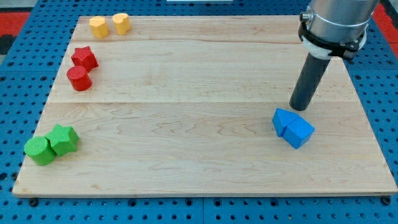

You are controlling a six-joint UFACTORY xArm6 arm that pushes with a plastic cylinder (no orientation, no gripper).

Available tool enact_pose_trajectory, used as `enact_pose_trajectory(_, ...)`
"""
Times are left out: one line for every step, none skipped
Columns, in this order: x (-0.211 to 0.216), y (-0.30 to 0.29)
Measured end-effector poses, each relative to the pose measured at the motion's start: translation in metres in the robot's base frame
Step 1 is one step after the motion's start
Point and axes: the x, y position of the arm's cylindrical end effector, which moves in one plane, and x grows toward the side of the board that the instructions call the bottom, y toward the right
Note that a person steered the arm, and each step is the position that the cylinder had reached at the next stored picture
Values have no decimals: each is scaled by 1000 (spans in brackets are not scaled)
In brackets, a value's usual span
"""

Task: Move your arm towards the green circle

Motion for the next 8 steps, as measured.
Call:
enact_pose_trajectory(-27, -22)
enact_pose_trajectory(-27, -148)
enact_pose_trajectory(-27, -271)
enact_pose_trajectory(-11, -364)
enact_pose_trajectory(-11, -446)
enact_pose_trajectory(-11, -485)
enact_pose_trajectory(1, -485)
enact_pose_trajectory(42, -485)
